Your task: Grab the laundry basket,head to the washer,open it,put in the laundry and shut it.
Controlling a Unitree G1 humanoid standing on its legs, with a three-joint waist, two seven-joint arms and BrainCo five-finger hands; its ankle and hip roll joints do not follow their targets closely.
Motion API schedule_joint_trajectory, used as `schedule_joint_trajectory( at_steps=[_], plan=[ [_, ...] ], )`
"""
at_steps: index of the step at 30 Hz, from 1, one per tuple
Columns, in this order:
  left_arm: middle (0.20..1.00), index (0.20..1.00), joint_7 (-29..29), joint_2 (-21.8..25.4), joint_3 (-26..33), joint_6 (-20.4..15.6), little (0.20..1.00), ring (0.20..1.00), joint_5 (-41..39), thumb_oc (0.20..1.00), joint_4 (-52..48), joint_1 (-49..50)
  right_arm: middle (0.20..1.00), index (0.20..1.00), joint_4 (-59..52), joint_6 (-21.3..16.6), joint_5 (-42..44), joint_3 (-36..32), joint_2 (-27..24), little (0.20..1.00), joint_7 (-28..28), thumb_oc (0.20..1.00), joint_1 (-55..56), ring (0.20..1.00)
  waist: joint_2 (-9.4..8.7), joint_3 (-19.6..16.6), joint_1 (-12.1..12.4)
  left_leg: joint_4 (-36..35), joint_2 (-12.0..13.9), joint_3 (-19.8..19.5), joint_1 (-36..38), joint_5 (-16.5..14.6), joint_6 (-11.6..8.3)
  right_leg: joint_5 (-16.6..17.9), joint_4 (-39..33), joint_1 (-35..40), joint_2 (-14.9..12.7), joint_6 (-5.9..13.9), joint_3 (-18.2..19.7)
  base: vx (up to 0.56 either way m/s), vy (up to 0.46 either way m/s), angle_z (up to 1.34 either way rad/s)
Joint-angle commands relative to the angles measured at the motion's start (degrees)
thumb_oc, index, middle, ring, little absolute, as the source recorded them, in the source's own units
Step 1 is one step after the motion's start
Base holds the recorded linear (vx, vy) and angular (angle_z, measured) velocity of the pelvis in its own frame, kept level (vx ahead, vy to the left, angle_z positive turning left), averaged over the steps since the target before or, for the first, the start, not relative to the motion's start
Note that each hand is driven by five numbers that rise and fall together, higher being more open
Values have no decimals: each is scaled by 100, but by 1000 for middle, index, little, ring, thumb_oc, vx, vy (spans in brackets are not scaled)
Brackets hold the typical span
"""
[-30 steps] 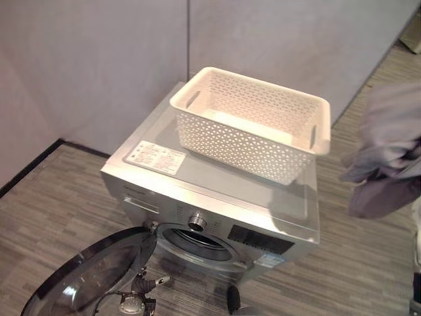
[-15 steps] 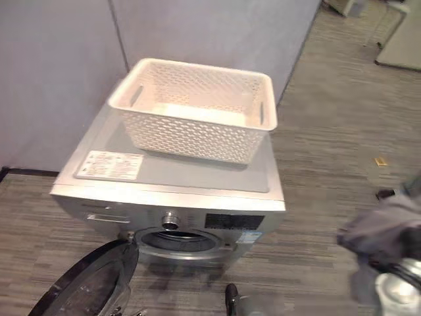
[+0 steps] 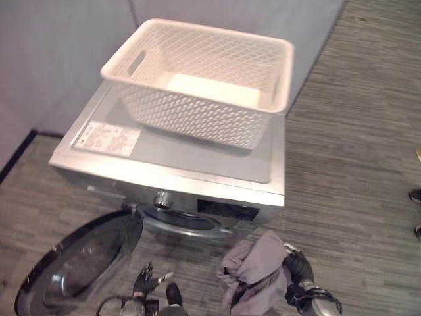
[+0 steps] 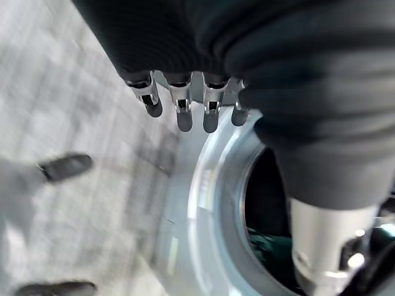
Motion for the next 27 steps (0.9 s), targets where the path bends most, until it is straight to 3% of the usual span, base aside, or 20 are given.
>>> schedule_joint_trajectory(
  at_steps=[1,6,15,19,27],
  plan=[
    [1000,1000,-201,442,-26,-284,1000,1000,-84,1000,-67,-295,200,200,-265,-189,252,67,-10,200,287,200,-262,200,-139,169,-65,188,-424,-178,-431,-149,245,-919,609,665,-485,462,-22,-135,-30,7],
    [1000,1000,-47,431,-432,-351,1000,1000,-233,1000,-385,-827,200,200,149,-324,213,556,47,200,29,200,-1094,200,-109,555,13,252,-388,-334,-781,-20,210,-936,668,424,-435,384,-45,-113,-11,17],
    [1000,1000,-28,84,-1479,-304,1000,1000,-339,1000,212,-2304,200,200,752,-575,46,1363,425,200,-483,200,-2847,200,-106,1072,136,503,-379,-499,-1439,42,207,-935,872,-154,-392,263,-84,-78,3,11],
    [1000,1000,241,-321,-1577,-336,1000,1000,-442,1000,942,-3174,200,200,857,-803,215,1446,680,200,-784,200,-3580,200,-230,1210,136,527,-375,-527,-1648,64,200,-864,908,-358,-392,259,-136,-34,-9,18],
    [1000,1000,306,-587,-1500,-494,1000,1000,-1259,1000,830,-3728,200,200,788,-1018,370,1421,915,200,-965,200,-4014,200,-365,1367,148,541,-418,-544,-1869,35,207,-772,879,-499,-385,293,-280,6,1,9]
  ],
)
